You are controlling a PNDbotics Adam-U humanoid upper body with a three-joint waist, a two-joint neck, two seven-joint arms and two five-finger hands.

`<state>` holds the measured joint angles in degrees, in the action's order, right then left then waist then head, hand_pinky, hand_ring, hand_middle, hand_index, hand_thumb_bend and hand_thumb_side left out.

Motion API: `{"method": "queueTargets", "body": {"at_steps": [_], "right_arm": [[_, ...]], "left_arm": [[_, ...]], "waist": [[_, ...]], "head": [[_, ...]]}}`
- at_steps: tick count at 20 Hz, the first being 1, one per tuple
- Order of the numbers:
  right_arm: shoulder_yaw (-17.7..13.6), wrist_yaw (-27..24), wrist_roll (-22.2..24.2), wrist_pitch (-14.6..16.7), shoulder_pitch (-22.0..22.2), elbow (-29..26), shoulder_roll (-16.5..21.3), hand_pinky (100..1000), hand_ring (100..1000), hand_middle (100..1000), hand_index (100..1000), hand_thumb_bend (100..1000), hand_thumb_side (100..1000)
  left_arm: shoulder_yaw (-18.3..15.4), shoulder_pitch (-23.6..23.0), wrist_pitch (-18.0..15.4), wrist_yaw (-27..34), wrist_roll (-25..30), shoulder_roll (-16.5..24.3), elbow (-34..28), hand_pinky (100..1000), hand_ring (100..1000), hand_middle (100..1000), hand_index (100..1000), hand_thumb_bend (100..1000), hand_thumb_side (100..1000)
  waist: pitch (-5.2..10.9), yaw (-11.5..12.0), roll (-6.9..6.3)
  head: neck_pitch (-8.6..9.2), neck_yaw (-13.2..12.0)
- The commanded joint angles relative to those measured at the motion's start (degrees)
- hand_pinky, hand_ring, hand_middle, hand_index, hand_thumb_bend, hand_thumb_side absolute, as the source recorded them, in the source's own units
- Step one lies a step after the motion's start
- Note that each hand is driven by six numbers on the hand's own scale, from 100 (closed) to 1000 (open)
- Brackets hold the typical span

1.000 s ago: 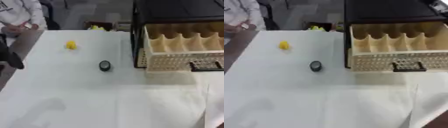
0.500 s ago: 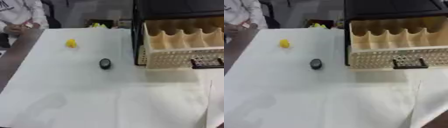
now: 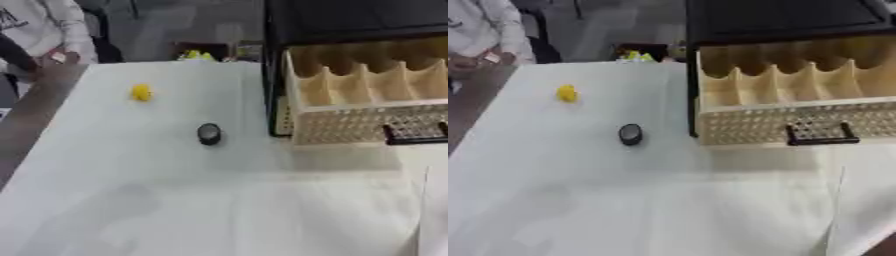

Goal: Pick up objects from table and place into drawer.

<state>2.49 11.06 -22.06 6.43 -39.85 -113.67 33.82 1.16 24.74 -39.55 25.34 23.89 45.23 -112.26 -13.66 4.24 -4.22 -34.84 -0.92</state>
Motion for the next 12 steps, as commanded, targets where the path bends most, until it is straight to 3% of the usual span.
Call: {"method": "queueTargets", "body": {"at_steps": [1,9,12], "right_arm": [[-0.3,0.3,0.2,0.2,-1.2,-0.9,0.5,250,507,500,764,1000,714],[-0.2,0.1,0.6,0.4,-1.6,-0.9,0.0,252,506,498,760,1000,723],[-0.1,-0.1,0.7,0.5,-1.9,-0.9,-0.2,254,507,499,760,1000,729]], "left_arm": [[1.2,3.0,-12.4,-2.0,14.3,3.1,1.5,633,706,777,970,100,436],[4.3,10.6,-12.4,-3.2,18.5,2.5,7.9,617,693,766,976,100,392],[5.3,13.0,-12.4,-2.9,20.3,1.4,10.7,612,688,770,975,100,305]], "waist": [[0.65,-0.1,-0.06],[0.22,-0.7,-0.51],[0.10,-0.9,-0.64]], "head": [[0.94,-0.3],[1.99,-1.1],[2.39,-1.3]]}}
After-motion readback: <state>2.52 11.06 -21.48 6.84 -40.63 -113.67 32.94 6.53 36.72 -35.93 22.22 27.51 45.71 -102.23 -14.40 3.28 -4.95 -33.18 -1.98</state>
